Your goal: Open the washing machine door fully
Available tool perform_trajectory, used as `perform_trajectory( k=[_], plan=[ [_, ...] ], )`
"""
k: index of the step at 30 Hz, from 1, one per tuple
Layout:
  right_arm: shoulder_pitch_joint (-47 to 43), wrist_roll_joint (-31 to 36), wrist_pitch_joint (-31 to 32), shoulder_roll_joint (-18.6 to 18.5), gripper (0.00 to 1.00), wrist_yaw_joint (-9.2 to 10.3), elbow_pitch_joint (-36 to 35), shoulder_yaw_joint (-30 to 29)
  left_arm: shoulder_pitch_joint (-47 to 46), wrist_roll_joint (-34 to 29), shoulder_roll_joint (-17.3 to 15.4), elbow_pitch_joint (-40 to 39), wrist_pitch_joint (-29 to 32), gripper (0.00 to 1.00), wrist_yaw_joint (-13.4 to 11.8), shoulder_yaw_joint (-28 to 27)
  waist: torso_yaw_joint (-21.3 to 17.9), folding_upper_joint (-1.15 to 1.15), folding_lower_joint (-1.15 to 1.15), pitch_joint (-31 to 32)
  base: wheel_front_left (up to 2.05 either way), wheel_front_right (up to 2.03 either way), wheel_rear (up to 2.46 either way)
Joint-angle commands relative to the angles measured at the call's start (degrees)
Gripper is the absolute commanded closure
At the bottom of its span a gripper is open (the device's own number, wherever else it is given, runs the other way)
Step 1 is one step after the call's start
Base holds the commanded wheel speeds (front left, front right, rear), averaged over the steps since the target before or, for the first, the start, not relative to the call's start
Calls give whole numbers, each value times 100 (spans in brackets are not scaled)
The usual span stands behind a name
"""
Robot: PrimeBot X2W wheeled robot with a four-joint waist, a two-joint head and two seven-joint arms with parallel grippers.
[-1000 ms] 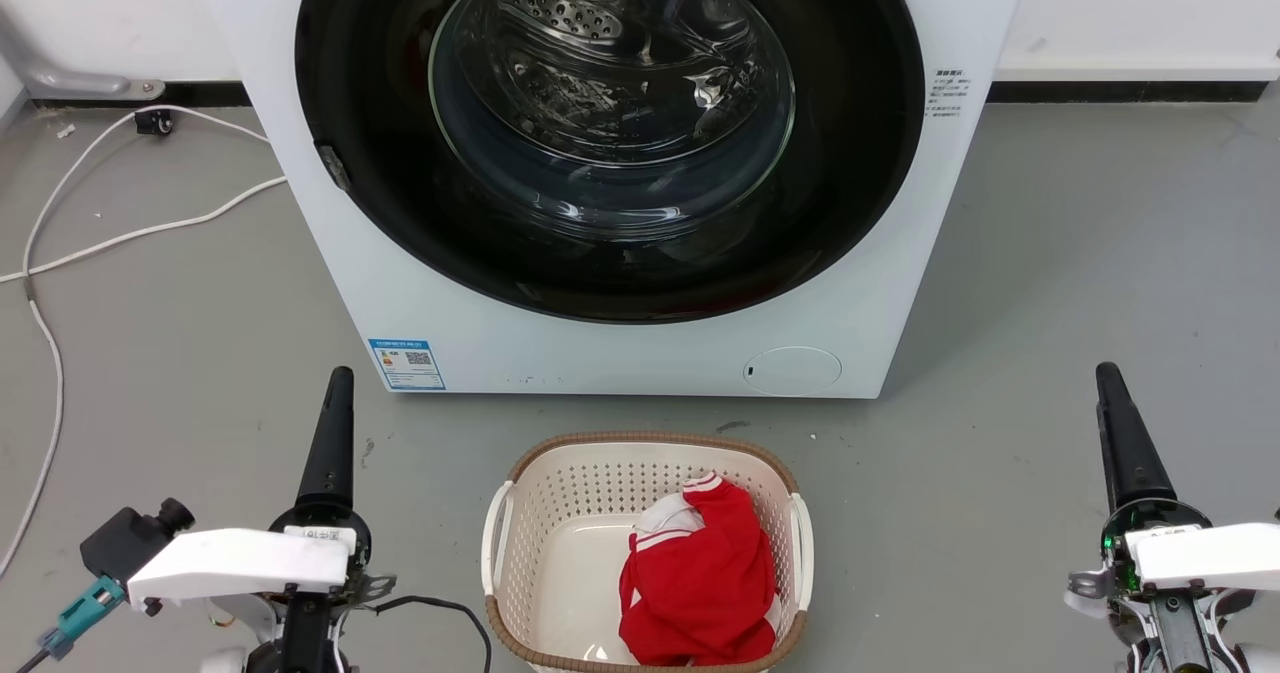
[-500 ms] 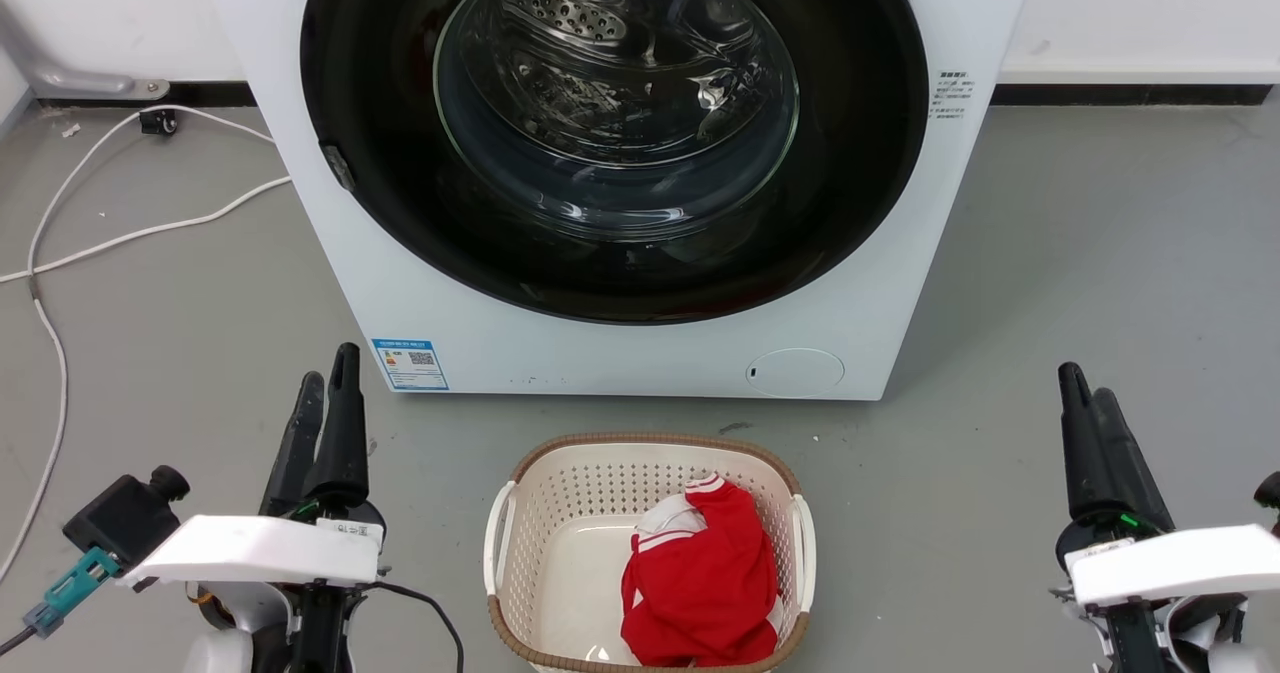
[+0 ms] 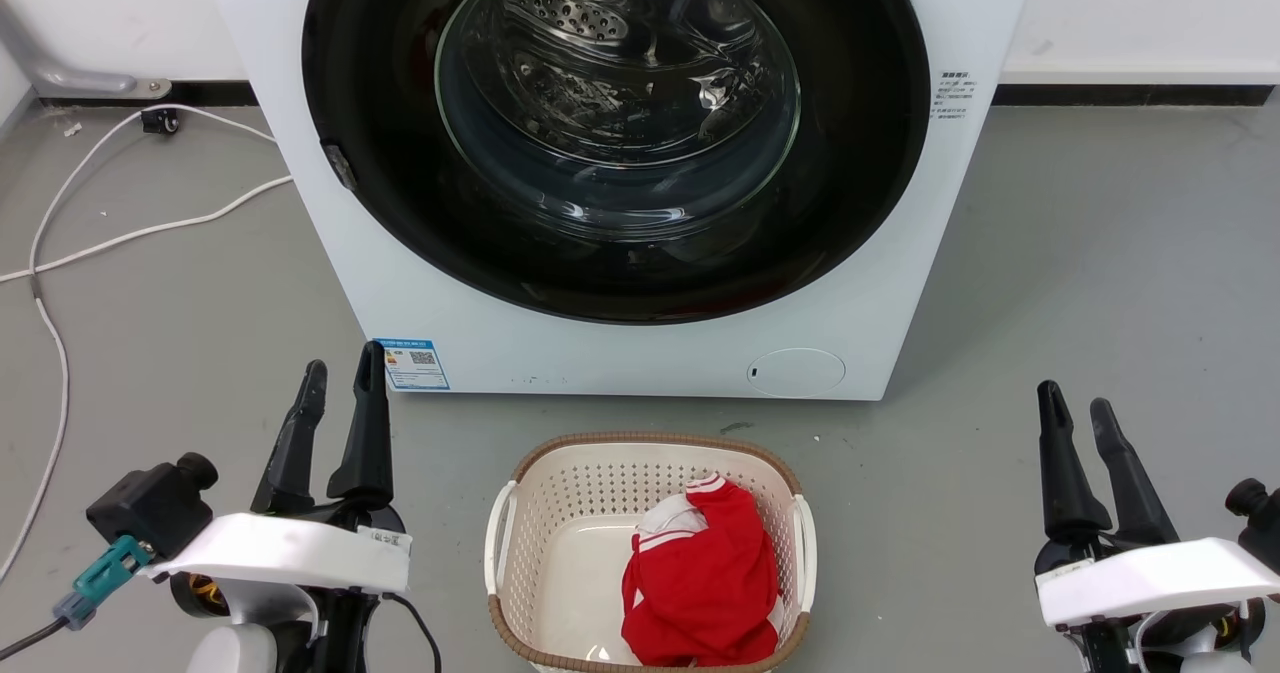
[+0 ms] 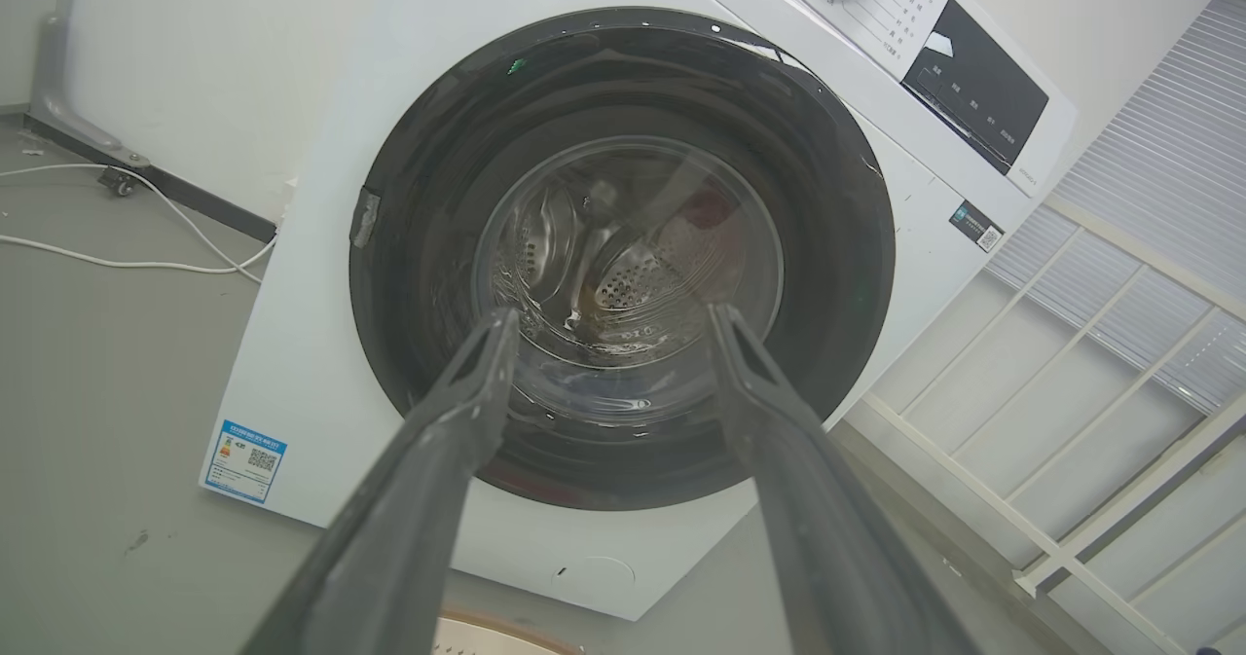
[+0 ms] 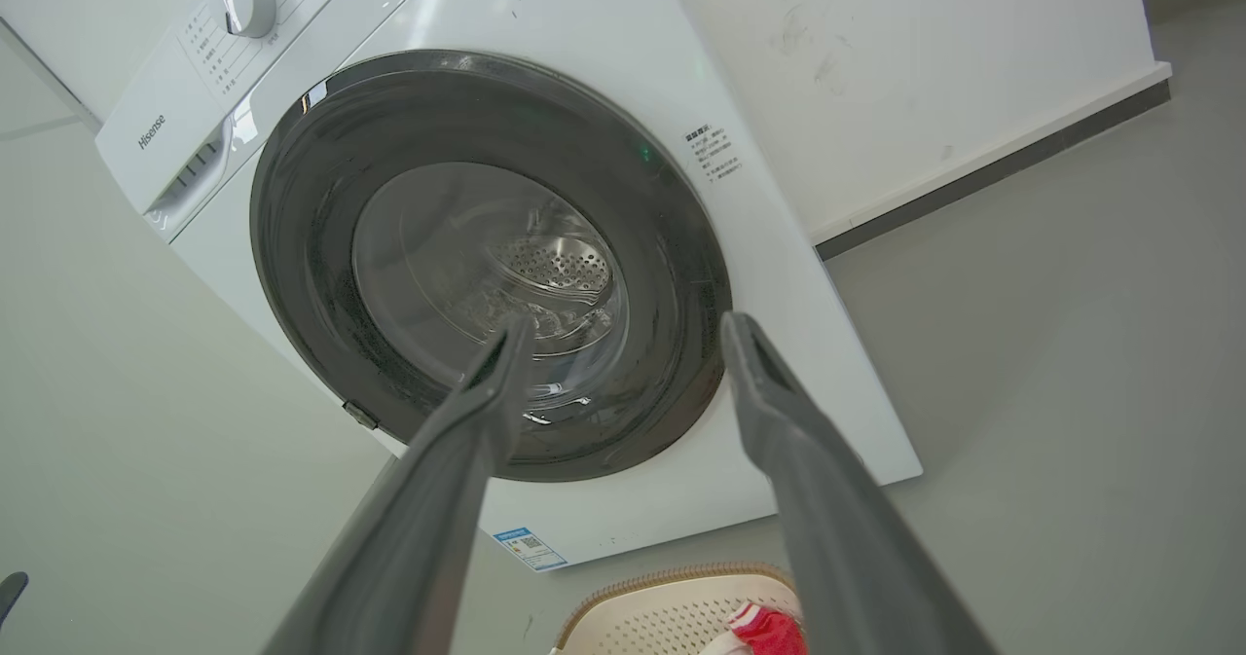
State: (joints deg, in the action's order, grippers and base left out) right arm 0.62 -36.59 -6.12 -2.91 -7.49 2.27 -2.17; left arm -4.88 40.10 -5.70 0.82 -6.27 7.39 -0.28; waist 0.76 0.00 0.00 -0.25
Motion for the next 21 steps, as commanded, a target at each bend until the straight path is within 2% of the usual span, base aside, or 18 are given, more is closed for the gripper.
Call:
perform_trajectory(
  k=[1,10,21],
  plan=[
    [-1,223,-69,-7,0,0,-34,24,-17,-229,-57,-92,-60,0,9,21,-3,0,0,0,0,0,0],
    [-22,1076,-211,-5,0,0,105,63,57,-872,-73,-7,-204,0,10,4,7,0,0,-15,0,0,0],
    [-47,1796,-319,-3,0,0,159,48,92,-1612,-55,131,-364,0,10,26,23,0,0,-16,0,0,0]
  ],
)
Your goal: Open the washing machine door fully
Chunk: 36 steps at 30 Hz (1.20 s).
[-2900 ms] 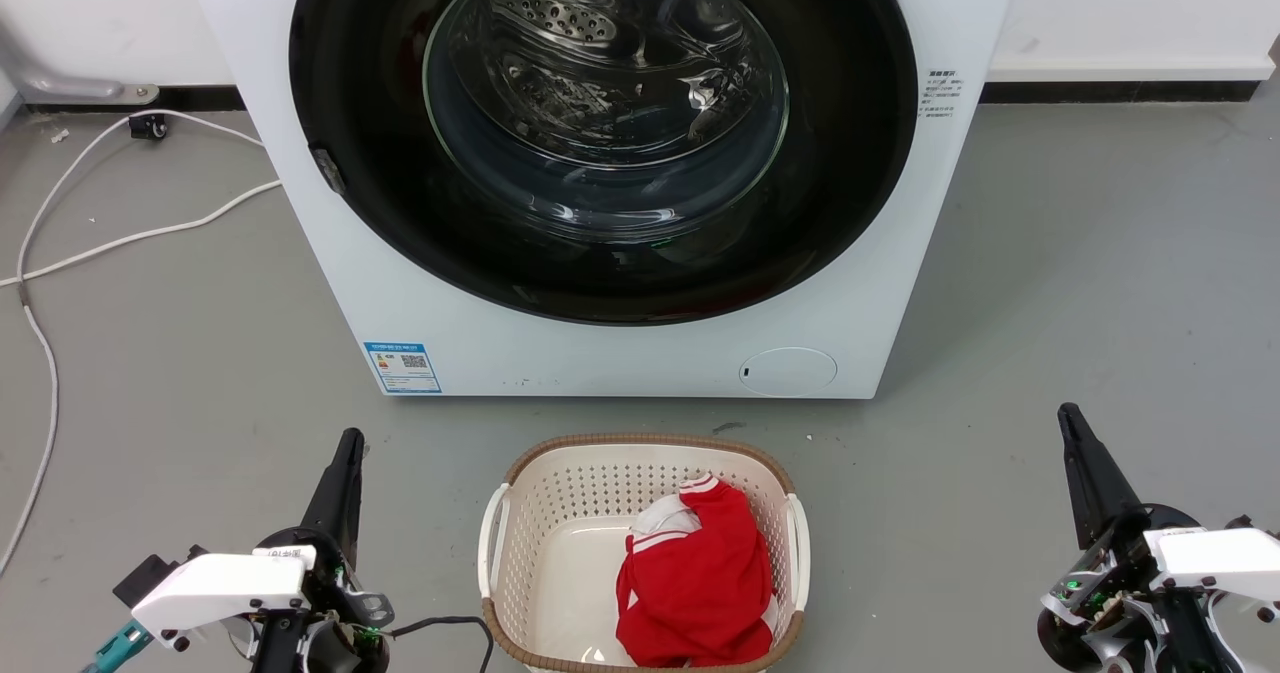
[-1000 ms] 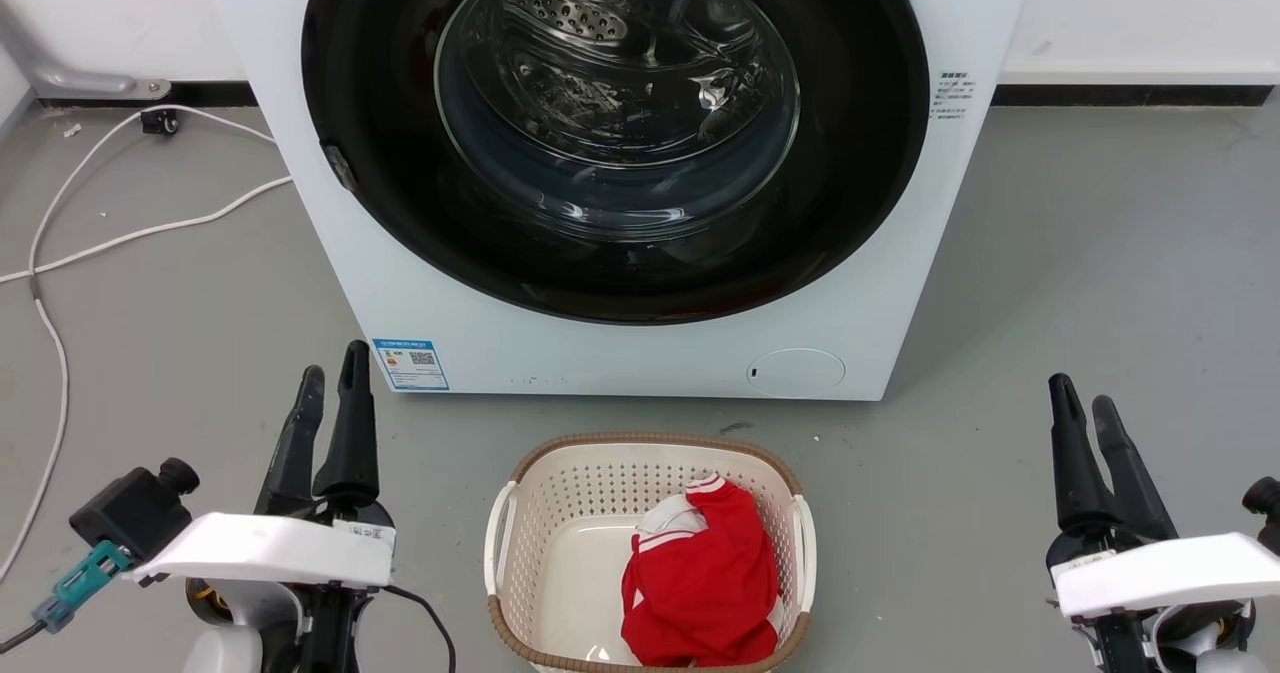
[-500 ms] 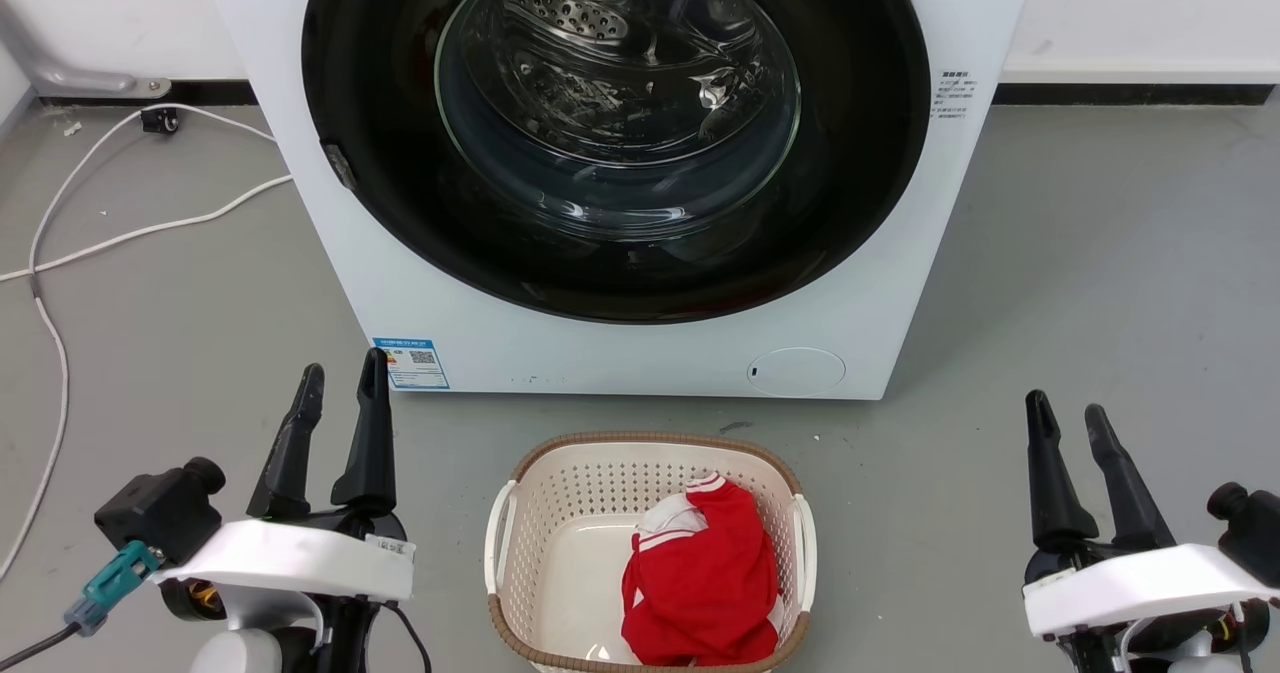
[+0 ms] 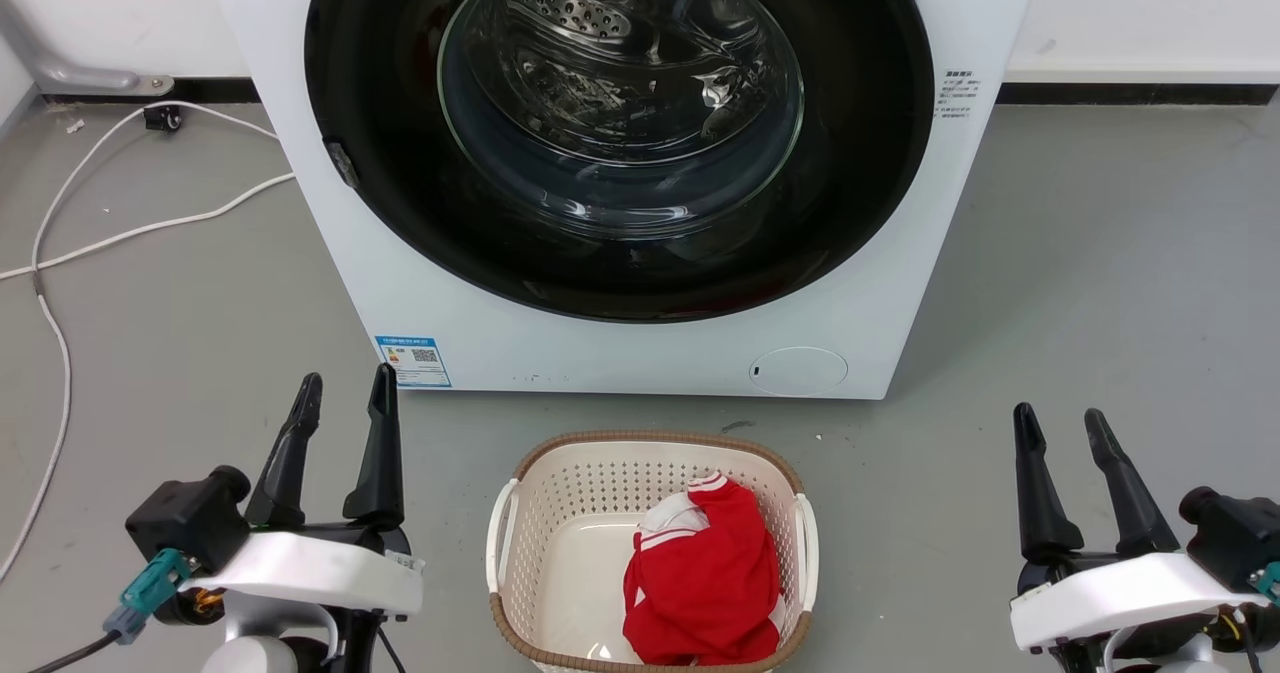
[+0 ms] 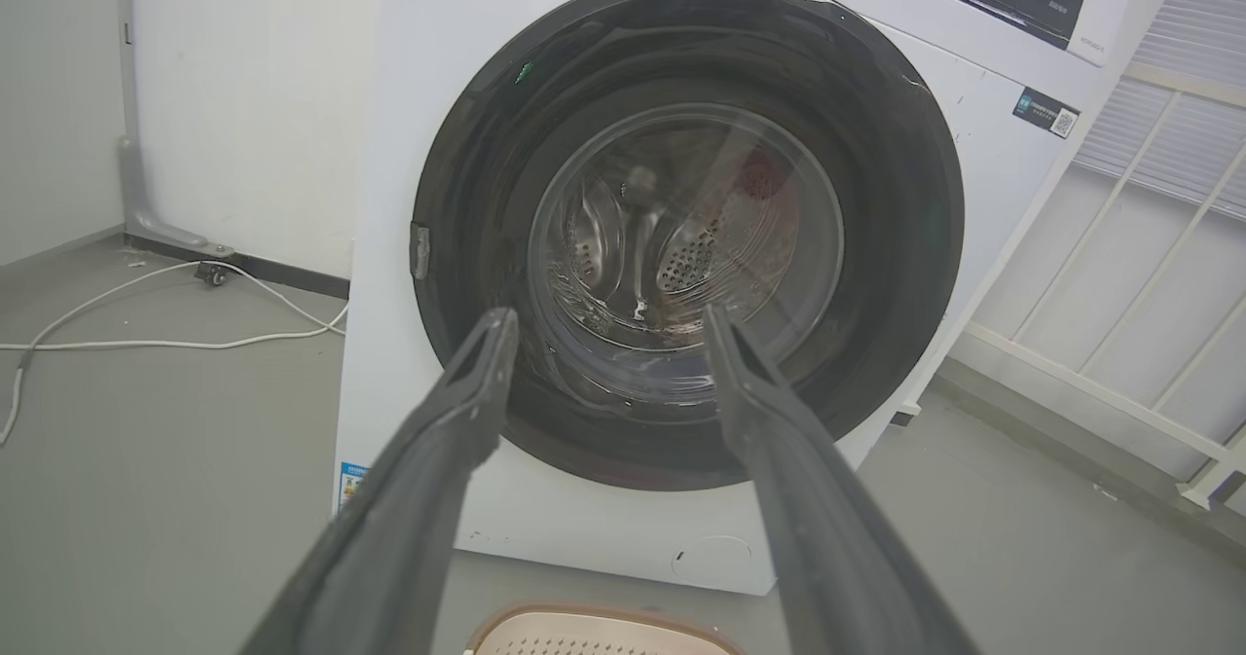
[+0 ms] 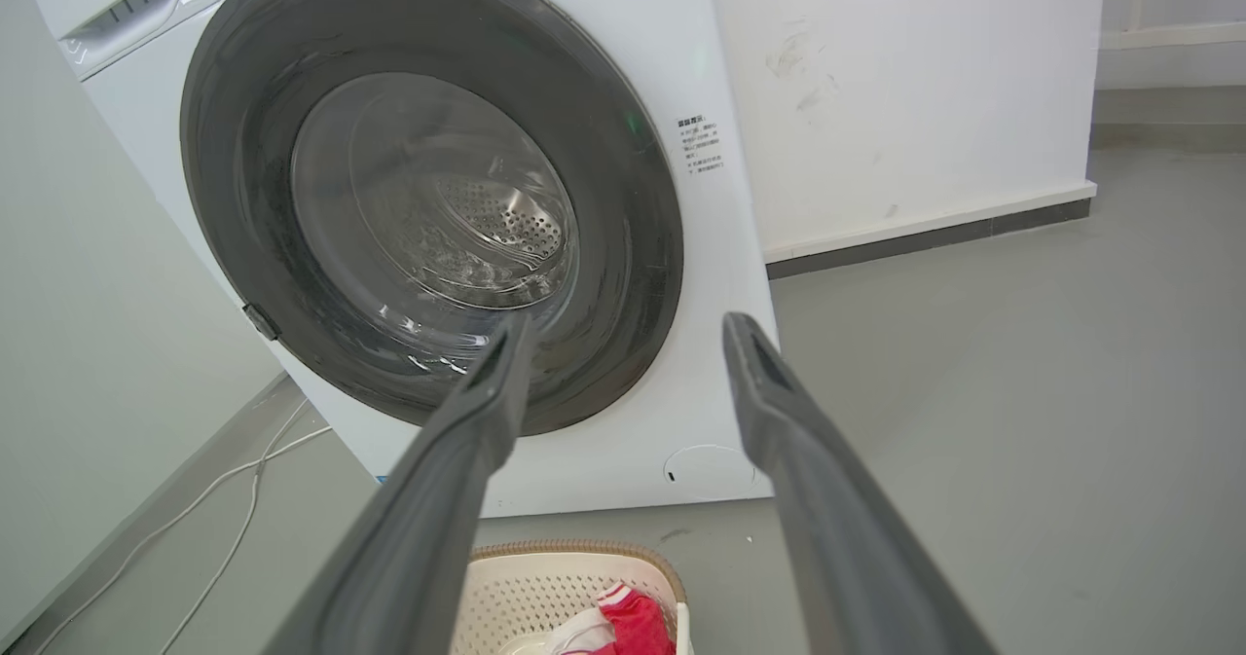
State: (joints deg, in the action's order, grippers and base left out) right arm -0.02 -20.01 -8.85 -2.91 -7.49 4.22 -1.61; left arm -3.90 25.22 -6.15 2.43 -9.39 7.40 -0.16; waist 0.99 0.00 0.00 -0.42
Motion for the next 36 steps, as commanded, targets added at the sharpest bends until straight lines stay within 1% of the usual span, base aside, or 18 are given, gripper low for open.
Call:
perform_trajectory(
  k=[1,16,36],
  plan=[
    [16,193,-57,-3,0,0,-38,-7,3,-193,-11,-19,-64,0,9,17,0,0,0,2,0,0,0],
    [-19,981,-176,0,0,0,-87,-47,95,-1022,-10,29,-258,0,-21,13,9,0,0,8,0,0,0],
    [-72,1822,-254,3,0,1,-72,32,119,-1808,73,95,-486,0,-23,-45,28,0,0,1,0,0,0]
  ],
)
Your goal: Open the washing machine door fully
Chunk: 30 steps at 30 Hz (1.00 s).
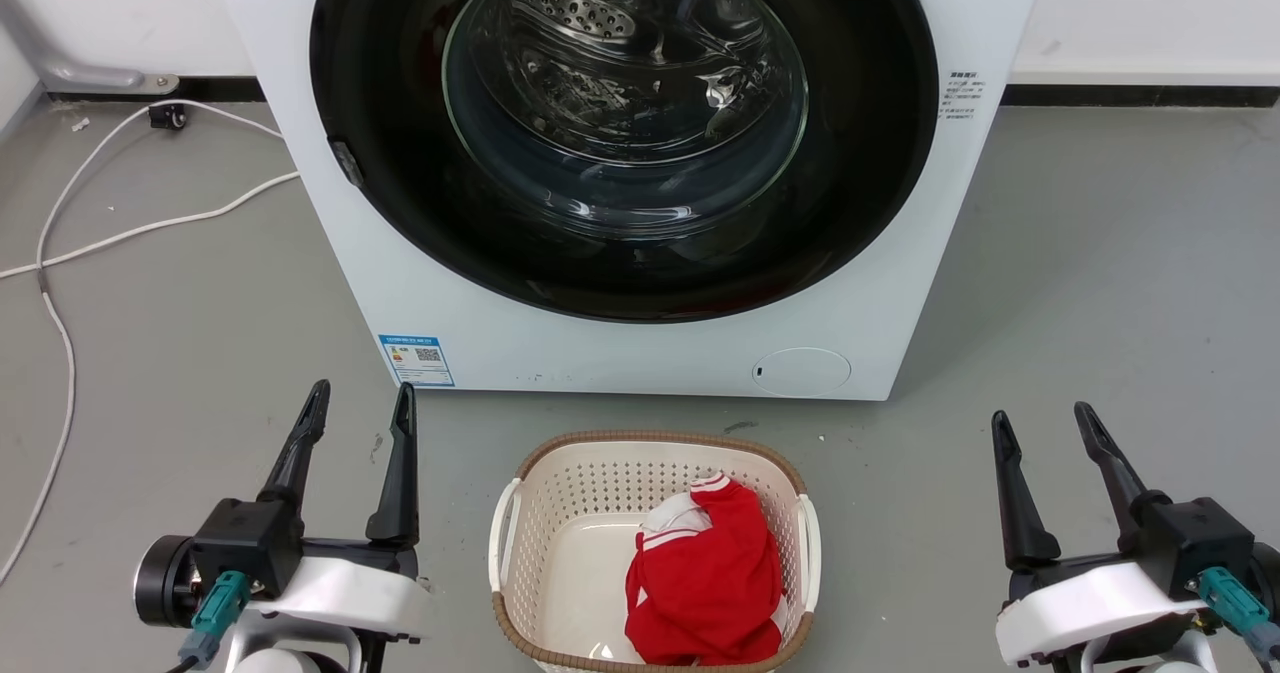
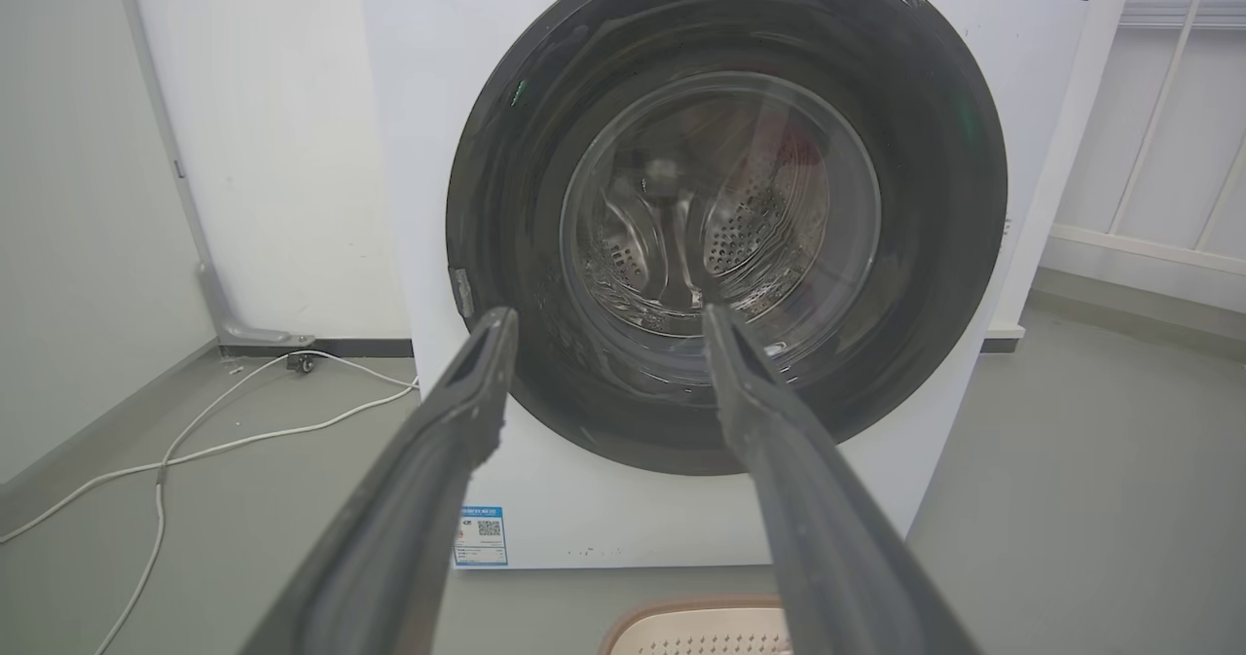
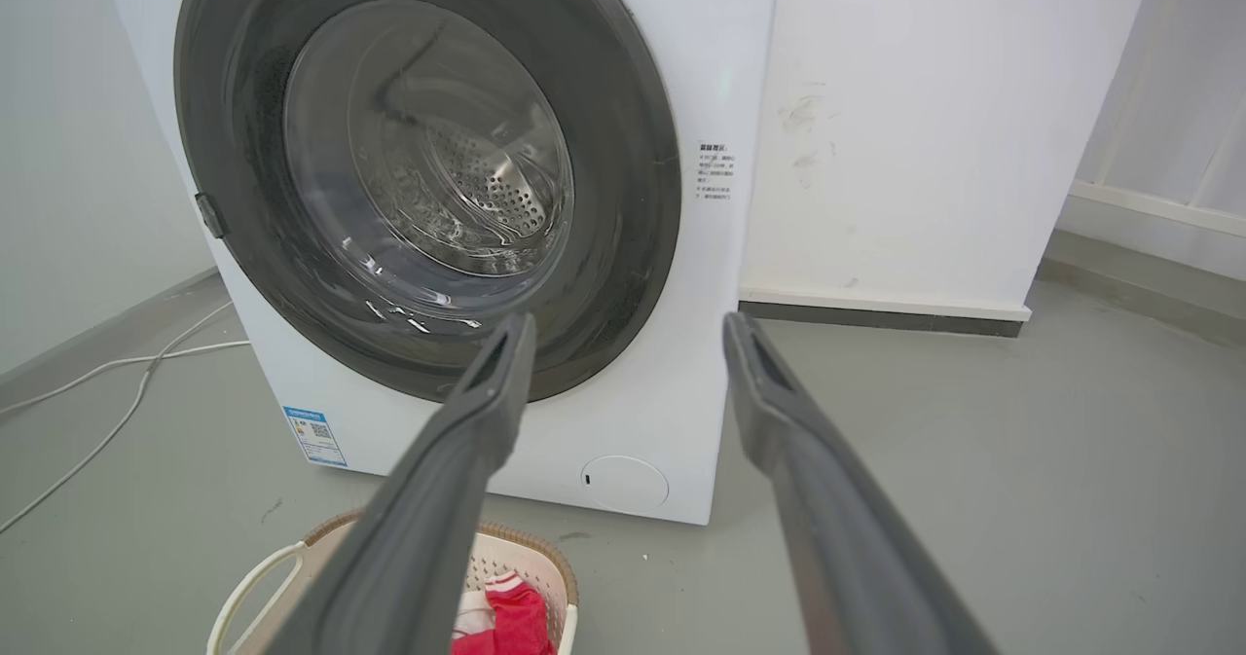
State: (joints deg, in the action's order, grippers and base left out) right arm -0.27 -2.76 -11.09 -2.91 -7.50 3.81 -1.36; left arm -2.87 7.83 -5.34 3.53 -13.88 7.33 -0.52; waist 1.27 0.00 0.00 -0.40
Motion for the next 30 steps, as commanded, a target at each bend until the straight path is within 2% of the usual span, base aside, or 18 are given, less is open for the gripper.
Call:
perform_trajectory(
  k=[1,11,29,30],
  plan=[
    [-51,132,-39,3,0,2,-25,6,16,-107,-2,-9,-48,0,-15,-10,0,0,0,1,0,0,0],
    [-77,374,-99,5,0,2,26,31,33,-400,43,43,-148,0,-1,-44,7,0,0,-13,0,0,0],
    [-23,46,-111,5,0,2,152,21,20,-302,126,129,-134,0,12,-112,11,0,0,-19,0,0,0],
    [-18,8,-94,5,10,2,163,26,13,-300,126,133,-134,0,13,-117,9,0,0,-22,0,0,0]
  ],
)
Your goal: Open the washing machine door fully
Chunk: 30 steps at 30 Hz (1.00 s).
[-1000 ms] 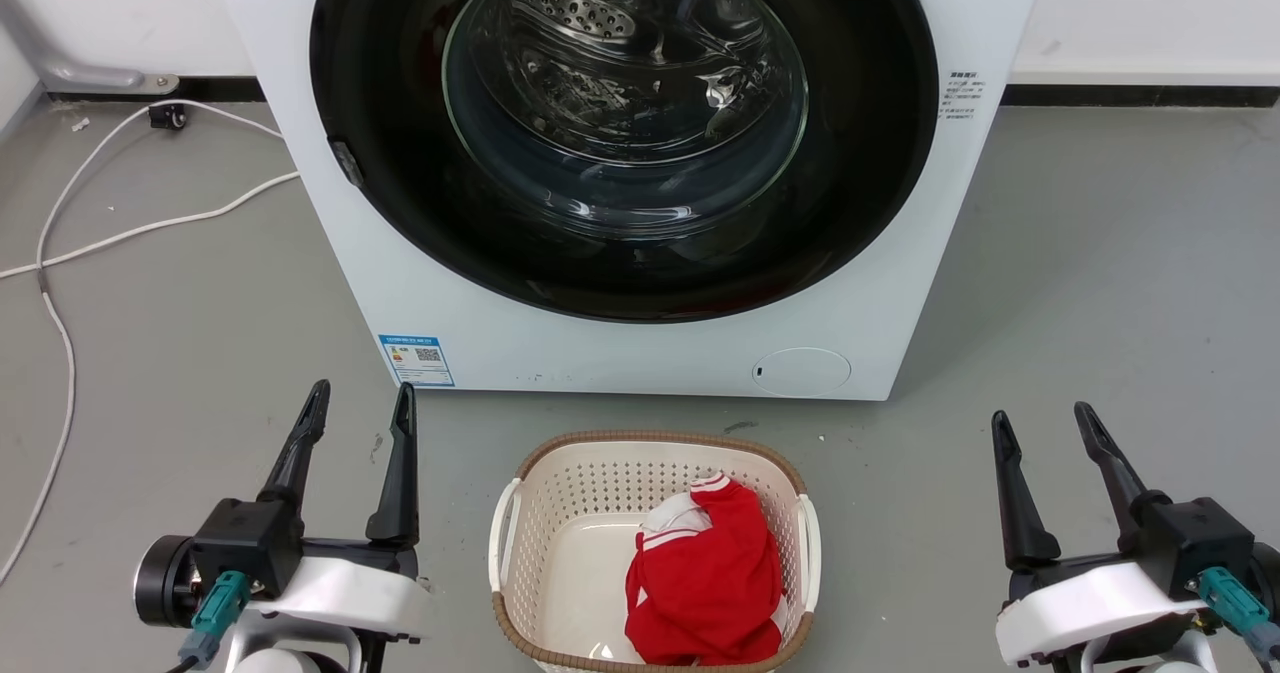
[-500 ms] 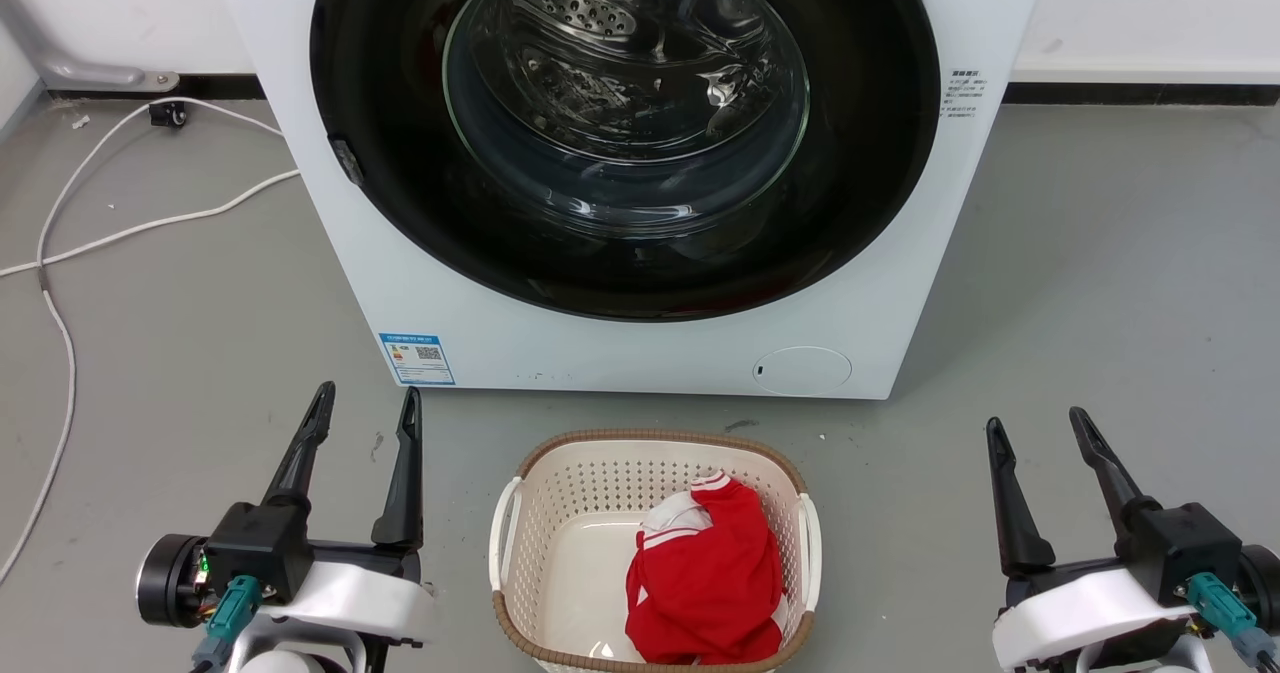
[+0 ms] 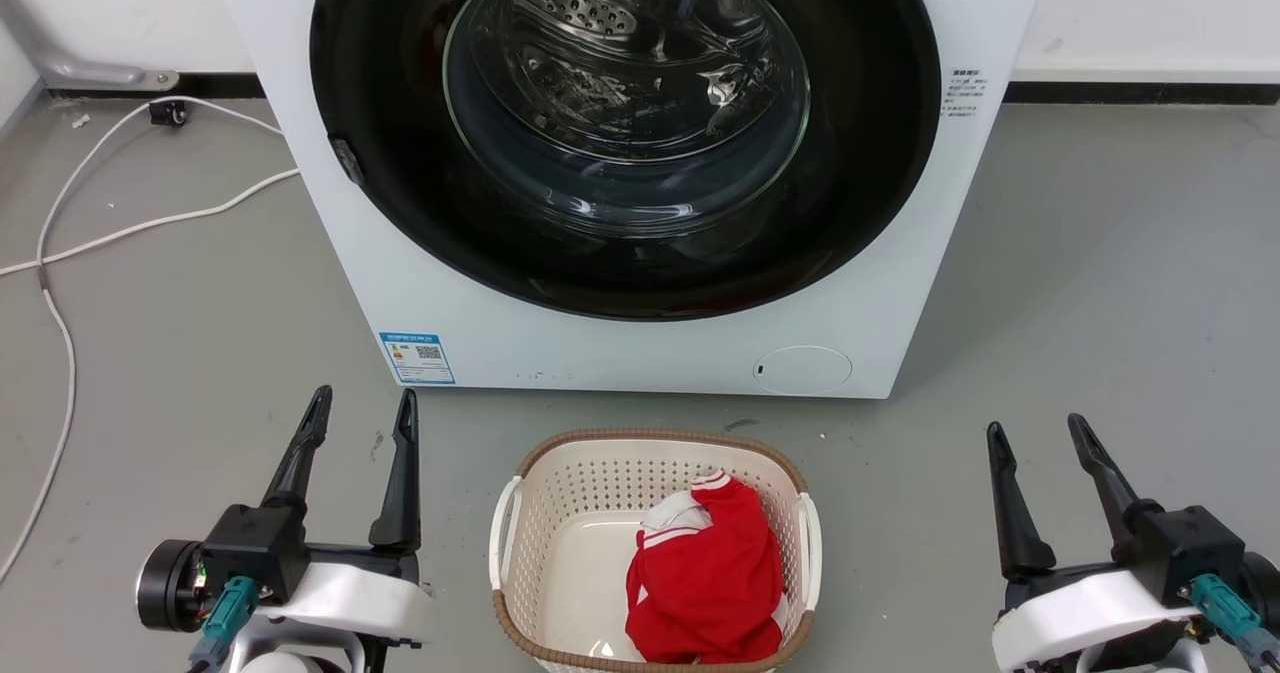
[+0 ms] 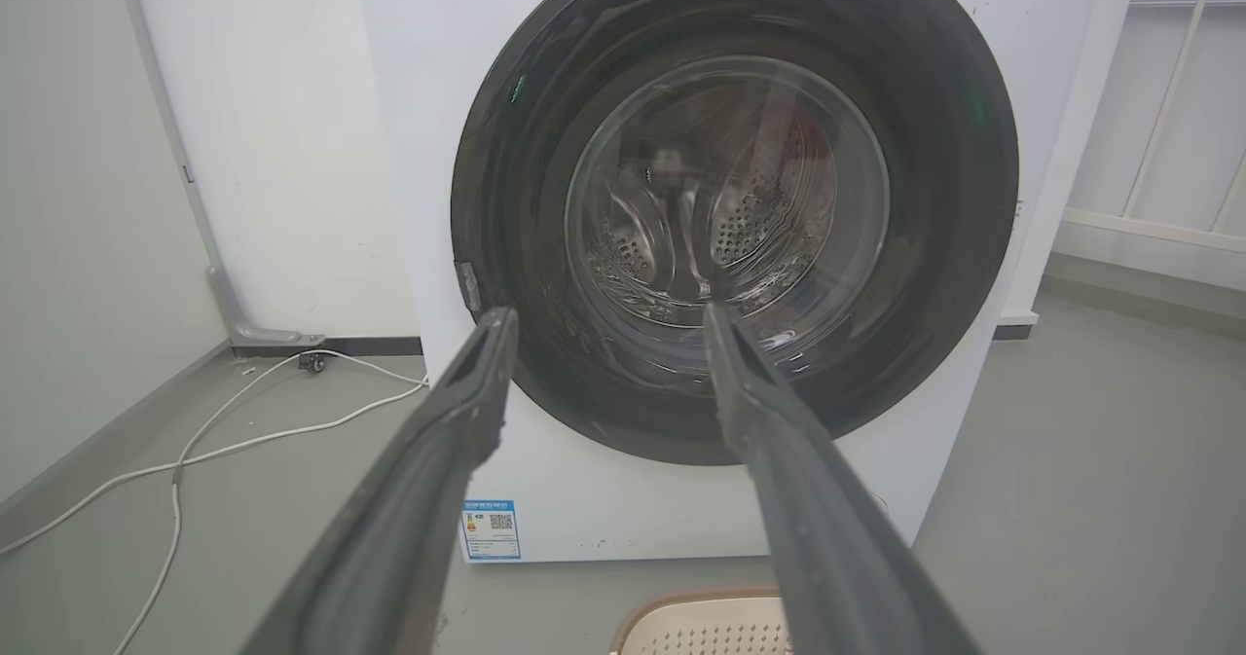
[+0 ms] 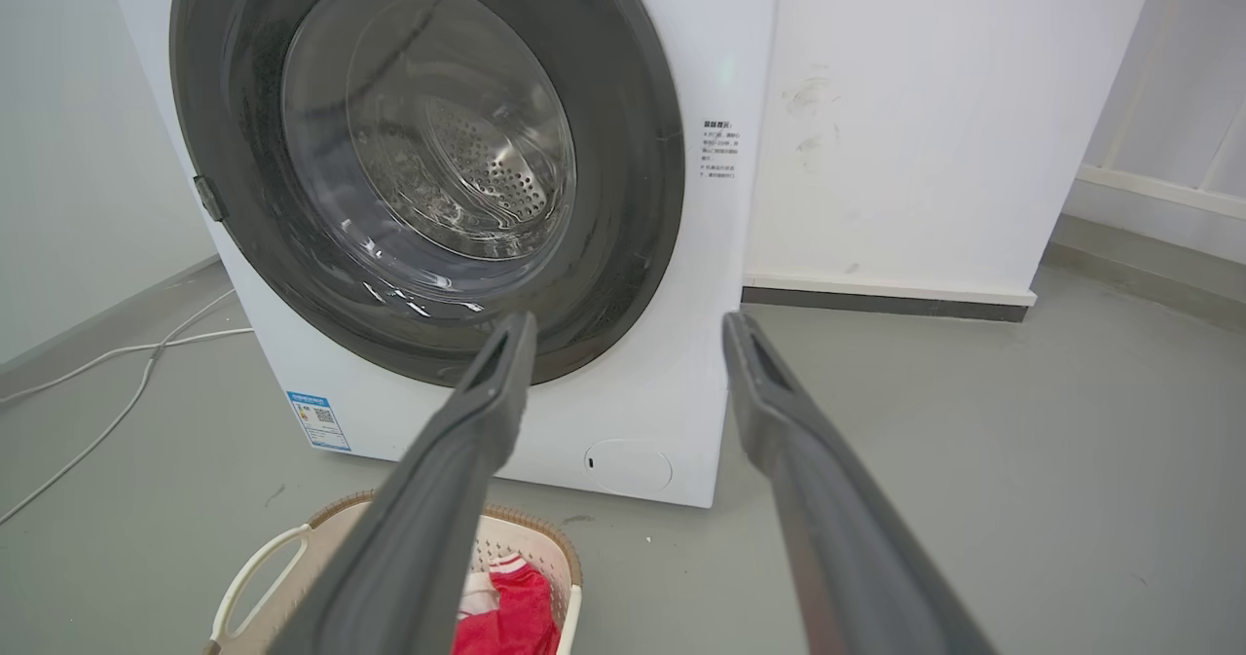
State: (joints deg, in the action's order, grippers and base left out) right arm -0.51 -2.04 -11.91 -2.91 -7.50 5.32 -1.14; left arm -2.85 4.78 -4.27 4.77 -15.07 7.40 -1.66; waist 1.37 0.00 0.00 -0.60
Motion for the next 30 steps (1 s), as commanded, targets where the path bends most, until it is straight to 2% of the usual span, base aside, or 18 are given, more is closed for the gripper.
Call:
perform_trajectory(
  k=[1,2,3,7,11,14,20,21,22,25,30],
  plan=[
    [12,-73,-6,5,64,2,14,5,7,0,19,11,-16,0,6,-3,-3,0,0,-4,0,0,0],
    [18,-84,-6,5,98,2,18,7,2,-1,20,14,-16,0,7,-6,-3,0,0,-4,0,0,0],
    [20,-108,-2,5,100,2,26,7,-1,1,20,17,-16,0,7,-5,-3,0,0,-6,0,0,0],
    [34,-402,5,5,100,2,71,-4,-22,2,21,7,-16,0,9,-21,-6,0,0,-16,0,0,0],
    [87,-2042,-43,6,100,2,242,78,-20,-2,23,-7,-16,0,5,-29,-9,0,0,-16,0,0,0],
    [171,-3586,-96,7,100,2,343,223,-9,20,25,-11,-16,0,6,-42,-19,0,0,-18,0,0,0],
    [410,-7281,-211,4,100,1,275,381,-9,48,33,-17,-16,0,7,-47,-41,0,0,-39,0,0,0],
    [410,-7281,-211,4,100,1,275,381,-9,48,33,-17,-16,0,7,-47,-41,0,0,-39,0,0,0],
    [472,-7834,-227,4,100,1,253,347,-16,53,35,-24,-16,0,7,-50,-49,0,0,-50,0,0,0],
    [700,-8936,-168,4,100,1,227,203,-39,46,37,-40,-16,0,7,-61,-76,0,0,-85,0,0,0],
    [1321,-9761,247,-210,100,1,443,-93,-118,56,26,-60,-16,0,8,-58,-116,0,0,-184,0,0,0]
  ],
)
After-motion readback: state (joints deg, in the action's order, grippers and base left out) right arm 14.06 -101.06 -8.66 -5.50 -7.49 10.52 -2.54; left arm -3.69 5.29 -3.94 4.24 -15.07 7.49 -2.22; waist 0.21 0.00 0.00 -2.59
